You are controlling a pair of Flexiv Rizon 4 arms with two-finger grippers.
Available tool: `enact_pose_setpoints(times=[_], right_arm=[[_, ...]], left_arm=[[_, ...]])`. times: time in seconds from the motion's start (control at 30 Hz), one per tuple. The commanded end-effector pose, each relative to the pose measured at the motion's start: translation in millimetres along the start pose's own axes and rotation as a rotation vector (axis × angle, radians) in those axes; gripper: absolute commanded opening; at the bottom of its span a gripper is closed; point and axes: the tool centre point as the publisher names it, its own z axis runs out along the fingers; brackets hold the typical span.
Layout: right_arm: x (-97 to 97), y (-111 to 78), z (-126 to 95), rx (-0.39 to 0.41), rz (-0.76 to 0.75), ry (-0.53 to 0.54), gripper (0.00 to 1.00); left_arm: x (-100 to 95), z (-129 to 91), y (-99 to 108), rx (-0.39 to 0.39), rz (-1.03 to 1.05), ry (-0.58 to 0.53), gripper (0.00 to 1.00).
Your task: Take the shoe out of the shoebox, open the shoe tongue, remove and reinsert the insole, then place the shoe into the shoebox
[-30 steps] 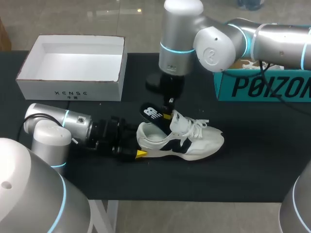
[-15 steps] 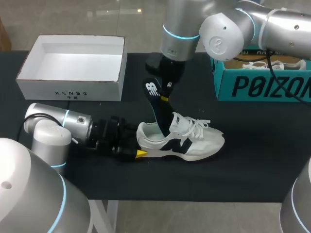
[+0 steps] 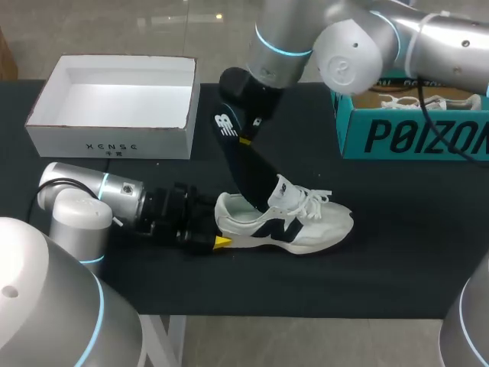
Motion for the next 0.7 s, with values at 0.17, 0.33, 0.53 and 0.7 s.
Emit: enact_pose_setpoints(times=[0.17,0.33,0.53,0.7], right_arm=[[-2.7,15.5,-35.6,-0.049,0.038,-0.069,0.0],[-5.7,26.4,-78.0,-0.073,0.055,-0.142,0.0],[-1.4,31.8,-138.7,-0.067,0.079,-0.259,0.0],[6.6,31.0,-168.1,-0.046,0.169,-0.284,0.0]], left_arm=[[0.4,2.4,4.9,-0.002,0.001,0.0,0.0],[0.4,2.4,4.9,-0.002,0.001,0.0,0.0],[0.4,2.4,4.9,-0.002,0.001,0.0,0.0],[0.4,2.4,4.9,-0.002,0.001,0.0,0.0]])
